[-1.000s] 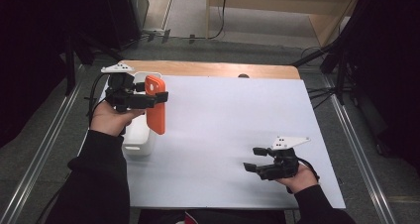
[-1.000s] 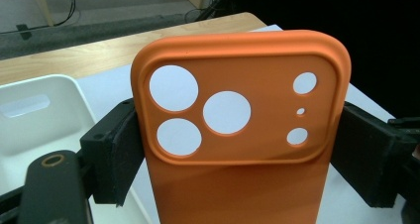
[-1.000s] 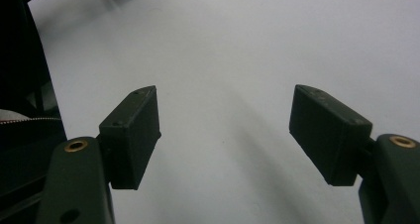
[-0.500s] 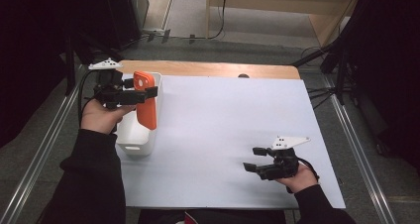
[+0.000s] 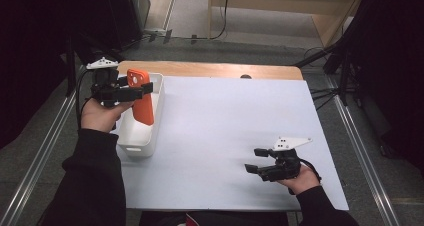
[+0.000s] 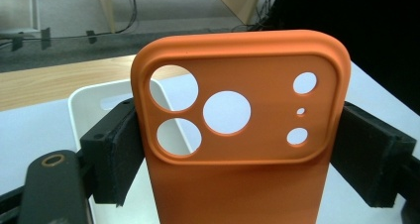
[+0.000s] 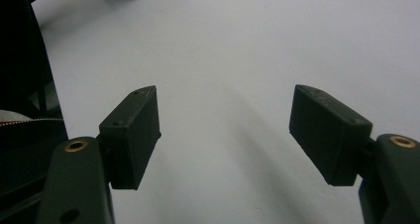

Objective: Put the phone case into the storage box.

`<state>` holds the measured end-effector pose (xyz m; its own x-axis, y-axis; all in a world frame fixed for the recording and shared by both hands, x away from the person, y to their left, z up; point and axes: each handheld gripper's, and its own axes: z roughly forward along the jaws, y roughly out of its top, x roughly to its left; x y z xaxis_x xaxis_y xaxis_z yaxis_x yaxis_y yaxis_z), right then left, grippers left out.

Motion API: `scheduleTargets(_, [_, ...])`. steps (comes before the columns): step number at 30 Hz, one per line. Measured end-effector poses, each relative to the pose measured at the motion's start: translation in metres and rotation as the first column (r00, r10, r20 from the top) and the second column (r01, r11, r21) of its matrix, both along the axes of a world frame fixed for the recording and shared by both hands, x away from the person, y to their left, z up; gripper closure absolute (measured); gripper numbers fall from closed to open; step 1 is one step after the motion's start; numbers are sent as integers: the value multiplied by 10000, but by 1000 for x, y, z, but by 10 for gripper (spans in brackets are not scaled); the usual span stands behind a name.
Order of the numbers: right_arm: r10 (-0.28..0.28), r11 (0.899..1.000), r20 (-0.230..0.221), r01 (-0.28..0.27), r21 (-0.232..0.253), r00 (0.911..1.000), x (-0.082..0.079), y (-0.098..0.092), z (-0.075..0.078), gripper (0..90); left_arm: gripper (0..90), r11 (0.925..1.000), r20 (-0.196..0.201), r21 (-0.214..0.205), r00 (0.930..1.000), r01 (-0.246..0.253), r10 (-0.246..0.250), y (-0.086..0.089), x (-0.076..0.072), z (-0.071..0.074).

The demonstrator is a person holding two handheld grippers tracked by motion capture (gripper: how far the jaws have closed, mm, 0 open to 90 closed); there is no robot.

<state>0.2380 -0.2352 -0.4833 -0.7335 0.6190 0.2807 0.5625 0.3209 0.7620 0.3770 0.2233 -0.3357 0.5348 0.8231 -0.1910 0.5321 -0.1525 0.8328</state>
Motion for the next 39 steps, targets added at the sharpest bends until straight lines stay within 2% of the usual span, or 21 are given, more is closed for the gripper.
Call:
scheduleTargets(6, [39, 10000, 51, -39, 49, 10000, 0, 0, 1, 268, 153, 9999, -98, 81, 9998, -144, 145, -3, 11, -3])
scheduleTargets(10, [40, 10000, 59, -40, 82, 10000, 1, 0, 1, 268, 153, 9999, -88, -17, 9998, -165, 165, -7, 19, -4])
scheduleTargets(11, [43, 9999, 39, -43, 115, 10000, 1, 0, 1, 268, 153, 9994, 19, 305, 9999, -140, 140, -11, 25, -6])
scheduleTargets(13, [47, 9999, 45, -47, 119, 10000, 1, 0, 1, 268, 153, 9994, 3, 298, 9999, -153, 153, -12, 28, -6])
scheduleTargets(14, [63, 9999, 48, -64, 133, 10000, 1, 0, 1, 268, 153, 9999, -136, 101, 9998, -118, 120, -12, 33, -6])
scheduleTargets(19, [56, 9999, 76, -57, 124, 10000, 1, 0, 1, 268, 153, 9991, -92, 297, 9995, -312, 315, -11, 40, -4])
scheduleTargets(25, [73, 9998, 53, -74, 173, 10000, 1, 0, 1, 268, 153, 9990, -15, 114, 9991, -427, 427, -5, 47, -2])
scheduleTargets(31, [110, 9998, 23, -110, 168, 9999, 1, 2, 1, 268, 153, 9983, 78, 124, 9983, -571, 570, -2, 54, 3])
scheduleTargets(34, [130, 9998, 33, -131, 173, 9999, 1, 2, 1, 268, 153, 9975, 144, 264, 9978, -649, 645, -3, 57, 4])
scheduleTargets(35, [145, 9997, 37, -145, 170, 9999, 1, 2, 1, 268, 153, 9981, 51, -28, 9981, -610, 610, -2, 60, 4])
scheduleTargets(36, [154, 9997, 47, -155, 172, 9999, 1, 2, 1, 268, 153, 9977, 35, -50, 9977, -681, 681, -1, 62, 4])
scheduleTargets(39, [141, 9998, 47, -142, 173, 9999, 1, 2, 1, 268, 153, 9964, 42, 100, 9964, -842, 842, -2, 67, 4])
